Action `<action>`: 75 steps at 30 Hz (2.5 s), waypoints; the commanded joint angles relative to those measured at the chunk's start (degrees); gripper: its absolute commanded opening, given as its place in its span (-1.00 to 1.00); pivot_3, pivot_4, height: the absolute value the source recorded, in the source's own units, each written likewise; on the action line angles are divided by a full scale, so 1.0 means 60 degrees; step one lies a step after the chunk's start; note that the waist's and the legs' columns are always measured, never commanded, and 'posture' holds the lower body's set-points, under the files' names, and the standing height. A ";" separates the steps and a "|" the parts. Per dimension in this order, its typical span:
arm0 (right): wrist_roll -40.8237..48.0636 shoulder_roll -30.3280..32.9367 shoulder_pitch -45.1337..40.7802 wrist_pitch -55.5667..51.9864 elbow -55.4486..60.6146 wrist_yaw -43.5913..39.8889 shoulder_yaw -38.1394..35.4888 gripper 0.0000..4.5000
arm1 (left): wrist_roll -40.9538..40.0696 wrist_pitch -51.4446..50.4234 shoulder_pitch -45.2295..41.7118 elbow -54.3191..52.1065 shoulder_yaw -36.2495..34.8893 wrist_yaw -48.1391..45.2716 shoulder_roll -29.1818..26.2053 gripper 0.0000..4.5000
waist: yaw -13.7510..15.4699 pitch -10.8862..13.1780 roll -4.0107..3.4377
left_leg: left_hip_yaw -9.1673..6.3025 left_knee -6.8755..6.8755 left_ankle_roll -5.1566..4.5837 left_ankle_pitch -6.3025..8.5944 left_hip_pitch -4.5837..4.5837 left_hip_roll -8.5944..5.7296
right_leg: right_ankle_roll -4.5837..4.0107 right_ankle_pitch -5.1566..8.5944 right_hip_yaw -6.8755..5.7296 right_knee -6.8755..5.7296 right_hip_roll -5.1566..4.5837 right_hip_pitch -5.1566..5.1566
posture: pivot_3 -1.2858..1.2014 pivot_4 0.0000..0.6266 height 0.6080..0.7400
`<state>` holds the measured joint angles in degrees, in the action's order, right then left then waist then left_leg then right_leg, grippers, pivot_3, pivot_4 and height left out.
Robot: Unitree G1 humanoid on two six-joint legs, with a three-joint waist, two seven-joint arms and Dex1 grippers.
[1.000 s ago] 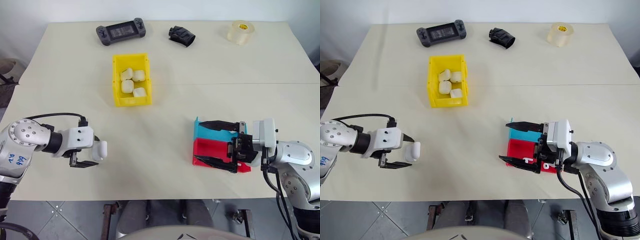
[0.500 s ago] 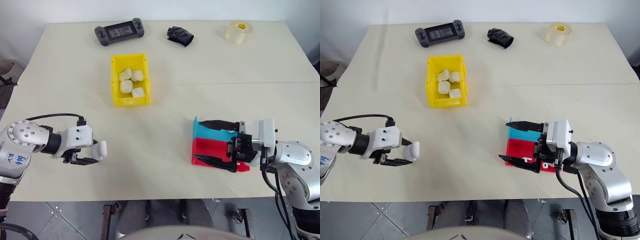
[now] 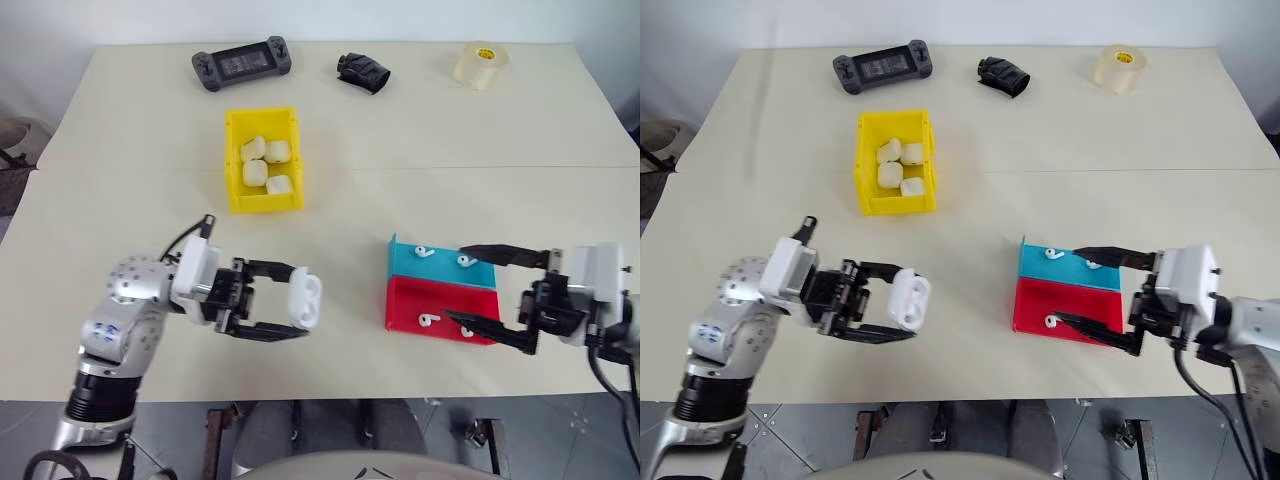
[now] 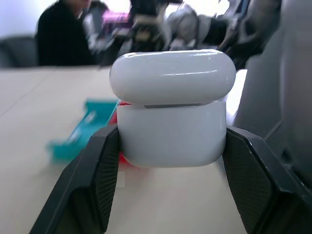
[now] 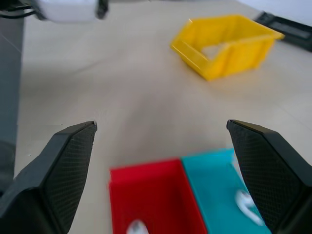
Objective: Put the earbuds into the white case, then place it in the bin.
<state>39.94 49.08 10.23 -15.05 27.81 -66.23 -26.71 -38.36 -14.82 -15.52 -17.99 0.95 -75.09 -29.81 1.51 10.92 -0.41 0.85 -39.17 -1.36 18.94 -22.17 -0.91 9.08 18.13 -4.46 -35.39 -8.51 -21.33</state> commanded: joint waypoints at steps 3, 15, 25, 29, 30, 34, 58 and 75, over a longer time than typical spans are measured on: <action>-0.0374 0.0796 0.1816 -0.0151 -0.0504 -0.1182 -0.3177 1.00 | 0.1059 0.1033 -0.0209 0.0538 0.1689 0.0318 0.1561 0.23 | 0.0093 -0.0009 -0.0018 | 0.0016 0.0001 -0.0018 -0.0010 0.0008 -0.0050 | 0.0007 -0.0003 0.0001 0.0050 -0.0003 0.0034 | 0.03 -0.52 1.00; -0.1822 0.1483 0.3267 -0.0557 -0.0149 -0.1713 -0.3192 1.00 | 0.1953 0.1510 0.0199 0.0119 0.1619 0.1653 0.1288 0.23 | -0.0003 -0.0012 -0.0022 | 0.0008 0.0034 -0.0020 -0.0004 0.0100 0.0009 | 0.0005 -0.0002 0.0005 0.0170 0.0006 0.0142 | 0.03 -0.52 1.00; -0.2252 0.3098 0.1590 -0.3029 0.1212 -0.0195 -0.0456 1.00 | 0.1999 0.1541 0.0889 -0.0660 0.1595 0.2294 0.1012 0.23 | 0.0027 -0.0012 -0.0027 | -0.0012 0.0031 -0.0014 0.0000 0.0097 0.0007 | 0.0005 -0.0002 -0.0004 0.0203 0.0000 0.0157 | 0.03 -0.52 1.00; -0.3432 0.3417 0.0920 -0.2450 0.0866 0.0228 0.1350 1.00 | 0.2068 0.1551 0.1007 -0.0849 0.1553 0.2505 0.0872 0.23 | 0.0030 -0.0011 -0.0025 | -0.0018 0.0027 -0.0015 0.0000 0.0089 -0.0005 | 0.0005 -0.0003 -0.0005 0.0219 -0.0003 0.0162 | 0.03 -0.52 1.00; -0.3677 0.3468 0.0809 -0.2294 0.0758 0.0253 0.1652 1.00 | 0.2042 0.1508 0.0993 -0.0908 0.1558 0.2574 0.0861 0.23 | 0.0034 -0.0011 -0.0025 | -0.0016 0.0028 -0.0015 0.0000 0.0089 -0.0009 | 0.0005 -0.0003 -0.0003 0.0223 -0.0005 0.0162 | 0.03 -0.52 1.00; -0.4395 0.3522 0.0035 -0.2241 0.0378 0.0593 0.2704 1.00 | 0.1941 0.1501 0.1031 -0.1057 0.1605 0.2520 0.0682 0.23 | -0.0003 -0.0010 -0.0025 | -0.0015 0.0029 -0.0015 0.0000 0.0086 -0.0008 | 0.0006 -0.0003 -0.0005 0.0224 -0.0004 0.0161 | 0.03 -0.52 1.00; -0.5503 0.4023 -0.0148 -0.1567 0.0296 -0.0020 0.3154 -0.12 | 0.1867 0.1581 0.1166 -0.1130 0.1785 0.2366 0.0623 0.23 | 0.0003 -0.0010 -0.0029 | -0.0014 0.0028 -0.0014 0.0000 0.0085 -0.0004 | 0.0006 -0.0003 -0.0012 0.0224 -0.0002 0.0161 | 0.03 -0.52 1.00; -0.5963 0.3623 -0.0374 -0.1239 0.0100 0.0350 0.3770 -0.12 | 0.1262 0.1991 0.1043 -0.0886 0.1545 0.1890 0.0882 0.23 | -0.0002 -0.0010 -0.0029 | -0.0014 0.0028 -0.0014 0.0000 0.0086 -0.0002 | 0.0006 -0.0003 -0.0012 0.0225 -0.0002 0.0161 | 0.03 -0.52 1.00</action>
<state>4.49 71.24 8.25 -22.62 28.26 -64.42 -4.58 -29.22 -4.48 -8.73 -21.91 10.95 -63.12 -24.91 1.50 10.86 -0.59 0.77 -39.00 -1.45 18.94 -21.66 -0.93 9.12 18.12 -4.53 -34.04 -8.52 -20.37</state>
